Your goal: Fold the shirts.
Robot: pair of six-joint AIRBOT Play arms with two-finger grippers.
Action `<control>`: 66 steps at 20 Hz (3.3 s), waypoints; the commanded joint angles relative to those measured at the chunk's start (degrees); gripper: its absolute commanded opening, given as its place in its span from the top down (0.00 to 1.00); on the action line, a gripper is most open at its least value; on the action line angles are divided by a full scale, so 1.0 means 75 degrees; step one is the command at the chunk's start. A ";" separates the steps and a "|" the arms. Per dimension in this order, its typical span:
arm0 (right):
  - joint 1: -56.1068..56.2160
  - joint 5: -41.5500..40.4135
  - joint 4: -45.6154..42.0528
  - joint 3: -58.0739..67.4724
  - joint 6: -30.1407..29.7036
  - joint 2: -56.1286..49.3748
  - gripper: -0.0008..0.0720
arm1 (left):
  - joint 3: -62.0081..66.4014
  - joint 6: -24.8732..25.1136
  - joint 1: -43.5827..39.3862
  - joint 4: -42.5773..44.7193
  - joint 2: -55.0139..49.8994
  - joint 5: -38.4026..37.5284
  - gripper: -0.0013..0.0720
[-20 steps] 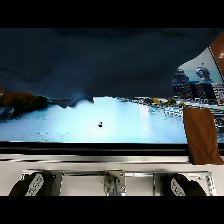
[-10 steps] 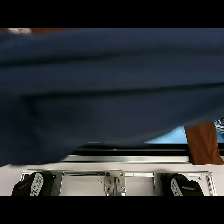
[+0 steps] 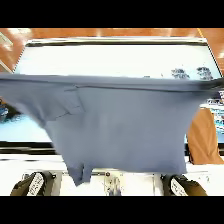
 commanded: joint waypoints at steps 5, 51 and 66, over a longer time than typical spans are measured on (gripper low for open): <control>0.0557 -0.3497 0.0659 -0.1011 0.0227 -0.3704 0.90 | -0.1818 0.0192 -0.1728 -0.0137 -0.3203 0.3057 0.93; 0.0417 -0.5823 0.3124 -0.0962 0.1367 -0.6406 0.39 | -0.1256 -0.1244 -0.2702 0.1684 -0.6974 0.1084 0.58; -0.1973 -0.1096 0.3048 -0.1550 -0.0294 -0.4692 0.20 | -0.7443 -0.0877 -0.1673 -0.0227 -0.3209 0.1926 0.25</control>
